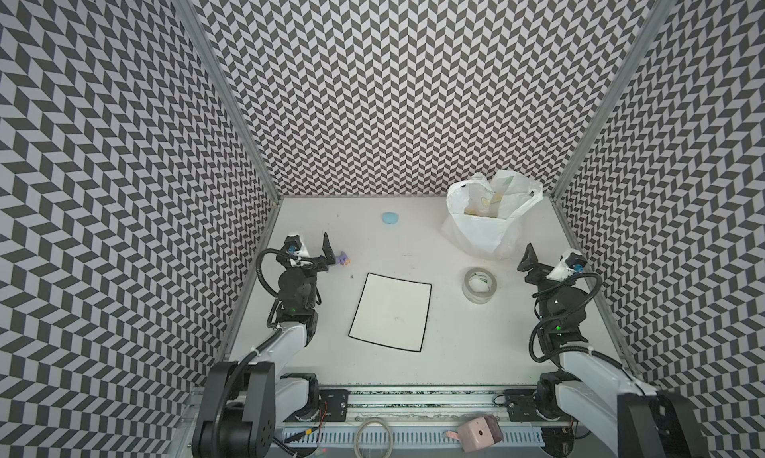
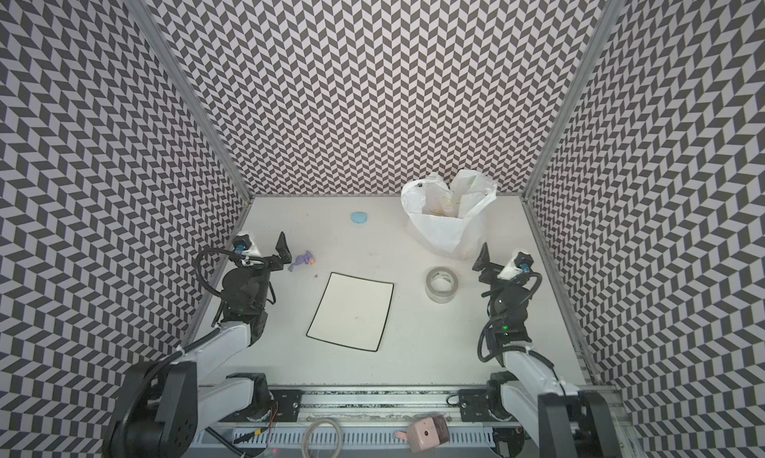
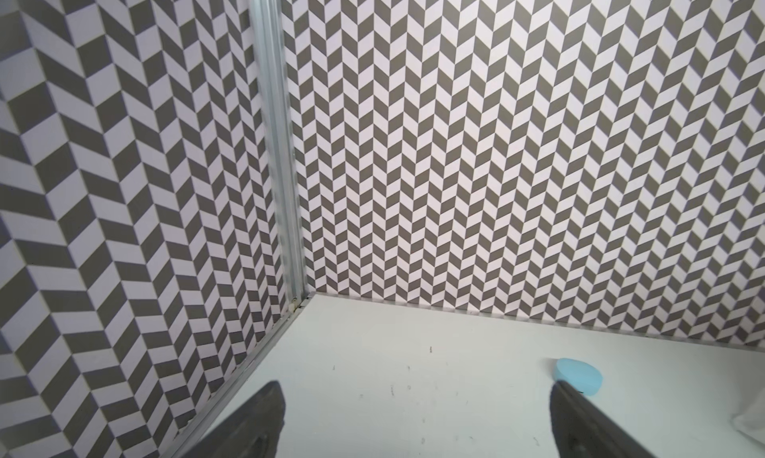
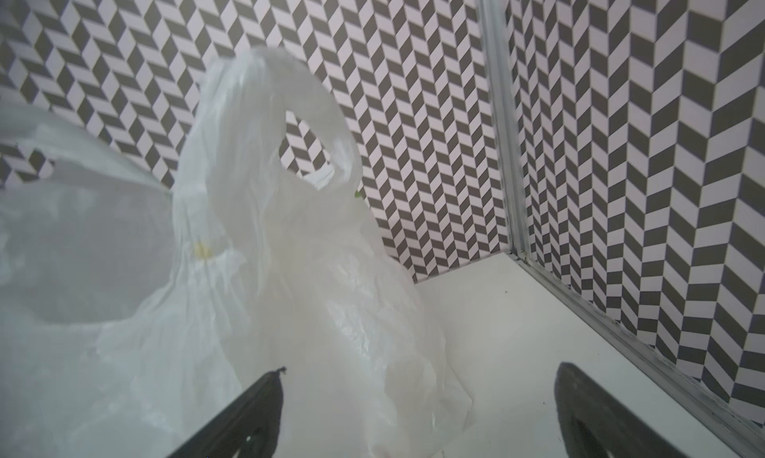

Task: Take the fake fruits out of the plastic bag
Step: 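Move both grippers forward toward the white plastic bag's handles, then grasp the bag's handles with both grippers and pull them apart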

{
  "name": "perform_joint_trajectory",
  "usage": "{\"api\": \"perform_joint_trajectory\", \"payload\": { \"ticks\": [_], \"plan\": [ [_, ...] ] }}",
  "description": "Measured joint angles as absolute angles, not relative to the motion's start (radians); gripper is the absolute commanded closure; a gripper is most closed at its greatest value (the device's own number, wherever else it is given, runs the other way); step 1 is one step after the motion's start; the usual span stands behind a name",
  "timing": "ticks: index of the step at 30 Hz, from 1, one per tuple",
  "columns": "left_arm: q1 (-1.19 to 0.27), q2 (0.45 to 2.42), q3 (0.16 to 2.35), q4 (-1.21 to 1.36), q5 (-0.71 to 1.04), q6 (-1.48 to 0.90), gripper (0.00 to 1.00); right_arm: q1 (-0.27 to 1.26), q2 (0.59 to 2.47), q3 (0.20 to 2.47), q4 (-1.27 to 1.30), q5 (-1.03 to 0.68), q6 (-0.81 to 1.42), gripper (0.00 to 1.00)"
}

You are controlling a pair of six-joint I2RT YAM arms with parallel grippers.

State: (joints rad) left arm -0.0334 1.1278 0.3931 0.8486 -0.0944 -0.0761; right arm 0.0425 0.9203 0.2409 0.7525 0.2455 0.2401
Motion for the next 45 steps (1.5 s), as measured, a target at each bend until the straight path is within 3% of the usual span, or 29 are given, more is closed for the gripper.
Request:
{"api": "perform_joint_trajectory", "payload": {
  "ticks": [7,12,21,29,32,36,40,43,45],
  "plan": [
    [-0.058,1.121,0.681,0.514,0.08,-0.224,0.0,0.043,0.783,0.48,0.204,0.134,0.454,0.0],
    [-0.17,1.183,0.876,0.341,0.168,-0.306,0.0,0.043,0.786,0.663,-0.072,0.043,0.527,0.0],
    [-0.349,1.276,1.119,0.184,0.241,-0.422,0.0,0.043,0.996,1.133,-0.361,-0.126,0.525,0.0],
    [-0.511,1.51,1.397,0.129,0.265,-0.388,0.0,0.043,1.22,1.36,-0.526,-0.107,0.524,0.03],
    [-0.559,1.617,1.493,0.123,0.293,-0.371,0.0,0.043,1.328,1.446,-0.562,-0.067,0.519,0.12],
    [-0.607,1.764,1.615,0.095,0.333,-0.352,0.0,0.043,1.453,1.525,-0.582,-0.035,0.514,0.35],
    [-0.636,1.871,1.695,0.049,0.337,-0.311,0.0,0.043,1.501,1.528,-0.596,-0.041,0.501,0.51],
    [-0.644,1.913,1.737,0.012,0.323,-0.279,0.08,0.043,1.51,1.529,-0.609,-0.051,0.491,0.63],
    [-0.643,1.93,1.762,-0.004,0.314,-0.257,0.2,0.043,1.509,1.528,-0.613,-0.06,0.484,0.76]
  ]
}}
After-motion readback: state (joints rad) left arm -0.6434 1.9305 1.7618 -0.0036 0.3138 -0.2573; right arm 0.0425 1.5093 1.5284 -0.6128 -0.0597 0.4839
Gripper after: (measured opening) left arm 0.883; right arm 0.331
